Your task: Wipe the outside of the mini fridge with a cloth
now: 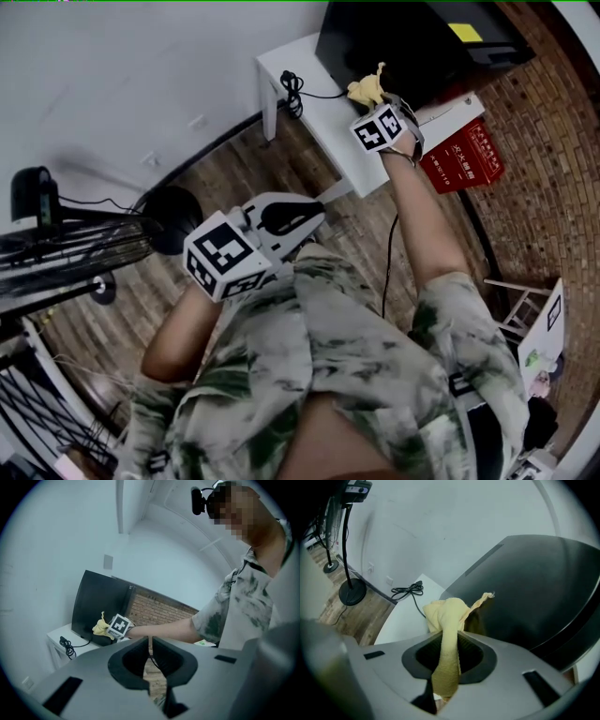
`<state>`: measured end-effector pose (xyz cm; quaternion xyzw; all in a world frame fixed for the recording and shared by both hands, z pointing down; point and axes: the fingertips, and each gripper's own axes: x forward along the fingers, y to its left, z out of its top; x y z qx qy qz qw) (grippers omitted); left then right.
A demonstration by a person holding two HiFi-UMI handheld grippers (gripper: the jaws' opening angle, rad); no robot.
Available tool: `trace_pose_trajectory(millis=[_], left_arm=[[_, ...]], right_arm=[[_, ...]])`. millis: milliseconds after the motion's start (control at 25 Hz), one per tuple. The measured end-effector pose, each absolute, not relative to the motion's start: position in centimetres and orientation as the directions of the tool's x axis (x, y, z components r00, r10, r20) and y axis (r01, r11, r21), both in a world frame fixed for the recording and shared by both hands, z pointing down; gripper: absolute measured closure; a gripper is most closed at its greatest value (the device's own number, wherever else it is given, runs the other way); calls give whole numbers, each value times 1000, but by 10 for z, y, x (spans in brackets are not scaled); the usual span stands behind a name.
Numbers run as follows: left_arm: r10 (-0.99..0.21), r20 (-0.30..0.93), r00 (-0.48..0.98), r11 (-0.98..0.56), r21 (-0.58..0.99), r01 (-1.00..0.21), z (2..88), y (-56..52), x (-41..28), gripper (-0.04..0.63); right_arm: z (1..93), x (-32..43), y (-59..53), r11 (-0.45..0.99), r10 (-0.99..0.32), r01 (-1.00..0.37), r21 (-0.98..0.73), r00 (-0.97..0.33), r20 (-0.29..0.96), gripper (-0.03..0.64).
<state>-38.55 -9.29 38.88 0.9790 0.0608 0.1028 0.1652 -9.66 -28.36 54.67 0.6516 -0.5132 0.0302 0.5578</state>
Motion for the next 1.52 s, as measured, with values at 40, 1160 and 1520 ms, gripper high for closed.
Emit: trace_pose_trajectory(millis=[40, 1160, 1520], left_arm=[[148, 183, 972, -938, 337, 80, 389, -94, -387, 551], [111, 149, 983, -943, 327, 57, 386, -93, -403, 551], [62, 160, 985, -943, 332, 6, 390, -100, -409, 551]], right_arm=[[555, -96, -283, 157, -624, -710, 687, 467, 626, 526], [281, -127, -350, -139, -840, -570, 810, 501, 208, 526], [344, -114, -368, -86, -787, -593, 801, 533, 311, 526]])
